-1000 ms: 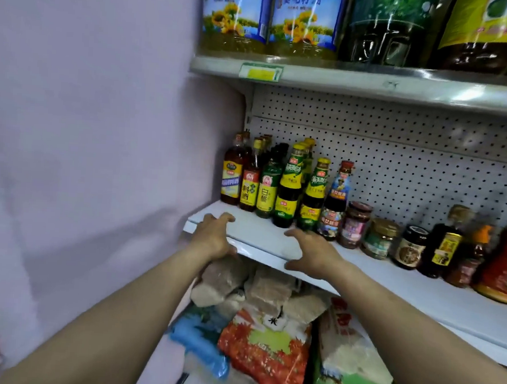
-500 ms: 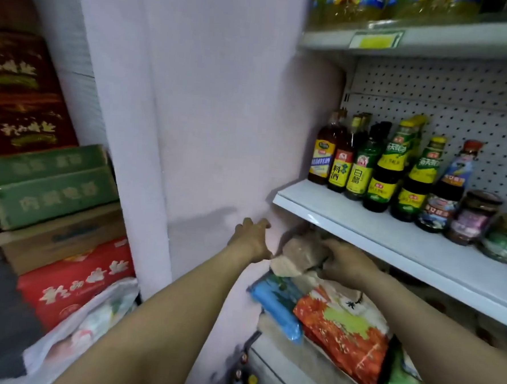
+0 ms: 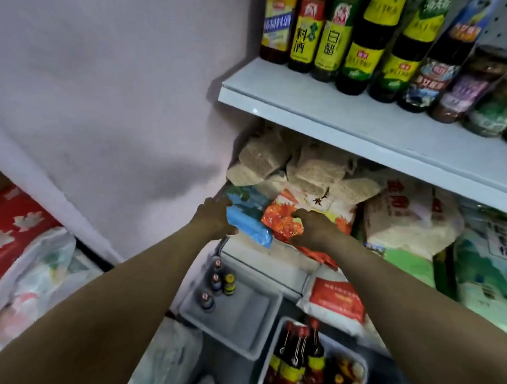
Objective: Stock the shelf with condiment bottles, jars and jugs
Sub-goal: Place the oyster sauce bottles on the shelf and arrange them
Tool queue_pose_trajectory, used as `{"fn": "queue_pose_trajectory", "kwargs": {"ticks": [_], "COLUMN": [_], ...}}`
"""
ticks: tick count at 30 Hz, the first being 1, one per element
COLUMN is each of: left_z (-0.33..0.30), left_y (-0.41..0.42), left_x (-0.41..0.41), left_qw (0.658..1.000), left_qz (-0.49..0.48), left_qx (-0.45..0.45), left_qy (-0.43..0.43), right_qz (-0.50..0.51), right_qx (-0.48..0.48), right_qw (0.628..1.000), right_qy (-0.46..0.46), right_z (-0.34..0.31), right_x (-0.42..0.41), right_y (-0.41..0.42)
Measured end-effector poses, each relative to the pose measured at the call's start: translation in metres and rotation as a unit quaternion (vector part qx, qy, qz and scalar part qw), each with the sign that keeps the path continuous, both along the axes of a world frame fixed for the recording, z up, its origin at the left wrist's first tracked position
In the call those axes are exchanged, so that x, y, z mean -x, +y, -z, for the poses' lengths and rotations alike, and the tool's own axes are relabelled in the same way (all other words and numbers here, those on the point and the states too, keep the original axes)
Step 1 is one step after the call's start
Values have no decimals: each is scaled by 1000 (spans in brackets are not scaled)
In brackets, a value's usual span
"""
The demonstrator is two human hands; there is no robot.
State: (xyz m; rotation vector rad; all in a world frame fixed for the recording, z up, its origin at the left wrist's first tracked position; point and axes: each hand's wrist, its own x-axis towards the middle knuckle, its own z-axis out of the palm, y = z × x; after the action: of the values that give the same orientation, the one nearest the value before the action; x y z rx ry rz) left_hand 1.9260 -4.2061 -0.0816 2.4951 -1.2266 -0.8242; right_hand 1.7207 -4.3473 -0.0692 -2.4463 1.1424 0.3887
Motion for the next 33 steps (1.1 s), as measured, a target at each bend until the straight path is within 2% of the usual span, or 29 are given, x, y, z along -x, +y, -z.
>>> {"fn": "queue_pose_trajectory", "kwargs": {"ticks": [4,8,13,19,29,33], "left_z": [48,103,181,286,471,540], "left_y": [-2,-2,15,41,77,81], "left_x": [-24,-41,-46,-49,-28,-22], "left_qw": [998,998,993,984,957,948], "left_qz": [11,-7,-47,-114,-229,-271], "left_qx": [-44,-43,-40,-59,-51,-34], "left_qy": [36,54,103,123,172,164], "right_qz": [30,43,43,46,34,45], "right_qx": [-52,-86,-154,-171,-182,-177], "right_qw": [998,995,986,983,983,982], "right_qy": [26,21,44,51,5,-55], "right_z": [47,111,194,295,488,559], "right_x": [-14,-30,-44,-61,-85,-99], "right_y": [1,9,22,15,9,8]}}
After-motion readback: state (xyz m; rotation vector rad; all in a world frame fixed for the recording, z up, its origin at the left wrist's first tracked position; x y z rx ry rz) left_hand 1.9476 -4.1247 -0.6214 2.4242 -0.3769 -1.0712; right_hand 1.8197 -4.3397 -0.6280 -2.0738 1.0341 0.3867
